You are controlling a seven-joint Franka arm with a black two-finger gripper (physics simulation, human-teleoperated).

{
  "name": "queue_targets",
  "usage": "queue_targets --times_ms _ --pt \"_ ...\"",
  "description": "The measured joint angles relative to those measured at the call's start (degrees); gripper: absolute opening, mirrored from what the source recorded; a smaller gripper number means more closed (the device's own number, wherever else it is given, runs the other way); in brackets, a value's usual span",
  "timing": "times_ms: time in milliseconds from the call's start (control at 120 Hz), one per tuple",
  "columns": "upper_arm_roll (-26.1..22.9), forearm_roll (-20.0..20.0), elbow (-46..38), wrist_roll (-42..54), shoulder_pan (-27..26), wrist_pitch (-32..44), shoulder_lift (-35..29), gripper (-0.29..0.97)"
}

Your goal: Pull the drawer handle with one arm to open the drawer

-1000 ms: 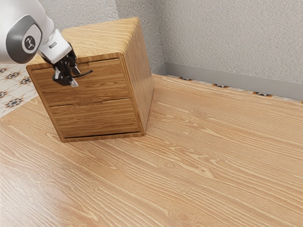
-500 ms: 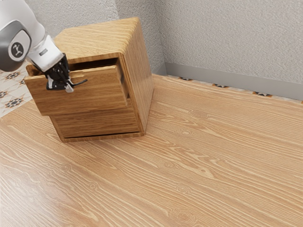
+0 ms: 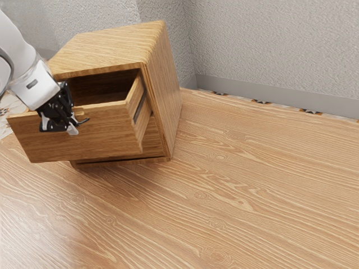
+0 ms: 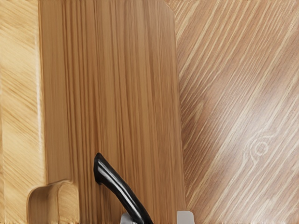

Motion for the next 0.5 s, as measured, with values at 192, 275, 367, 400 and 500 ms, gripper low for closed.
queue_targets --times_ms 192,275,367,400,500 --pt "0.5 -0.1 -3.0 -0.4 -0.9 -2.5 -4.4 -0.10" --pt "0.6 -0.1 -4.3 -0.5 -0.6 -3.6 -6.3 -0.08" --pt "0.6 -0.1 -5.1 -0.7 -0.7 -4.6 -7.8 -0.11" --pt "0.6 -0.1 -5.4 -0.8 -0.7 -4.8 -8.1 -0.11" --pt "0.6 -0.1 -5.9 -0.9 -0.7 -5.4 -8.5 -0.11"
